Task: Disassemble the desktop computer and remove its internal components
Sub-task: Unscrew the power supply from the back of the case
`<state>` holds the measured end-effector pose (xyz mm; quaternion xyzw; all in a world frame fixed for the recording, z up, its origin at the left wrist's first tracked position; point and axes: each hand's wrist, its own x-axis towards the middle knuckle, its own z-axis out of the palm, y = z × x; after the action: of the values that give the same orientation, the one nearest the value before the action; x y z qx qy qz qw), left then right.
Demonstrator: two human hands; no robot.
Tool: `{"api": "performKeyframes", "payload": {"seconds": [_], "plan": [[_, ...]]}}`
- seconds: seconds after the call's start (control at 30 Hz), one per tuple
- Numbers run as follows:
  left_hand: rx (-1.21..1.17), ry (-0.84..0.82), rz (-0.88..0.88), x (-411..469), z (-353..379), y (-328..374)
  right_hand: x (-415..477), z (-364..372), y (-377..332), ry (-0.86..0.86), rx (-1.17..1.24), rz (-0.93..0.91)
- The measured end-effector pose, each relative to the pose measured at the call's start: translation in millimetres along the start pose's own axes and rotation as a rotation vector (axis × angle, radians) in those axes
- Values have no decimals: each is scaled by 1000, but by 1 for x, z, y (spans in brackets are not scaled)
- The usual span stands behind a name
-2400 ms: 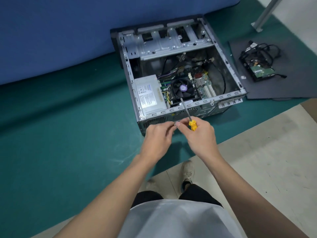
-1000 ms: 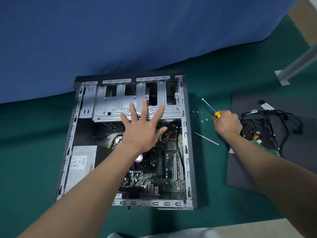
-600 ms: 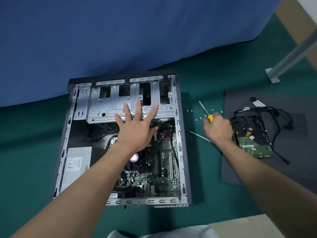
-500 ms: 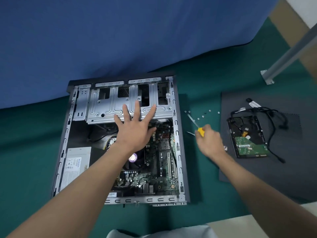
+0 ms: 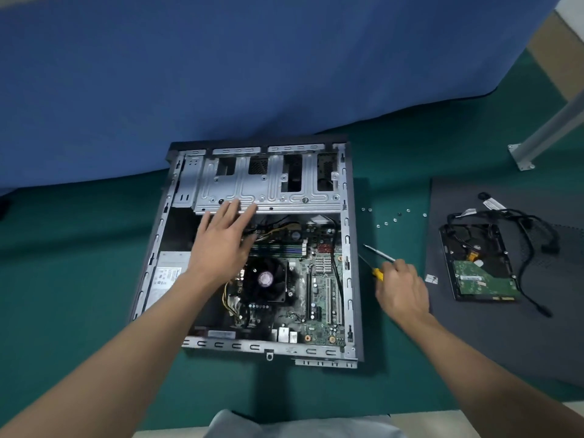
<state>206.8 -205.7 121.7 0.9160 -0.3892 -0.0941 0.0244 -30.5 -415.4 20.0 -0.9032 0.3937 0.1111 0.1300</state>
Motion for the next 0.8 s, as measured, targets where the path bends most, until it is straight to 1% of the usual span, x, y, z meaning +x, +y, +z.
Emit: {"api": "performKeyframes", "payload": {"seconds": [0.07,0.1,0.13,0.2,0.23,0.27,0.3,0.33,0.37,0.43,0.47,0.53,0.63,0.7,0.8], "plan": [[19,6,-22,-7,-1,-18,0,-9,-2,-14,-5,5],[22,7,-27,-8,-1,-26,1,-18,-4,20,57,23],[24,6,-29,-9,-1,-33,1,-29,-7,90,172,50],[32,2,-22,-7,-1,-43,-3,-60,-20,312,451,55],[35,0,-14,-6,0,-46,-9,-76,-31,436,533,-6],[34,1,-5,-4,1,-49,-16,-91,-44,529,562,-101],[32,4,7,-3,2,-51,-24,-105,-59,559,564,-221],[33,10,20,-1,2,-53,-32,-114,-77,501,557,-350],[39,17,35,0,3,-55,-38,-118,-94,369,538,-456],[56,39,66,2,4,-61,-42,-110,-124,45,409,-554],[57,54,80,2,5,-63,-39,-102,-136,-50,321,-569],[28,83,88,1,6,-66,-25,-85,-156,-89,236,-542],[-12,121,82,0,9,-68,3,-68,-178,-38,149,-440],[-15,141,88,1,11,-69,23,-63,-186,-39,65,-350],[-27,171,91,3,13,-72,46,-59,-192,-106,-114,-247]]}}
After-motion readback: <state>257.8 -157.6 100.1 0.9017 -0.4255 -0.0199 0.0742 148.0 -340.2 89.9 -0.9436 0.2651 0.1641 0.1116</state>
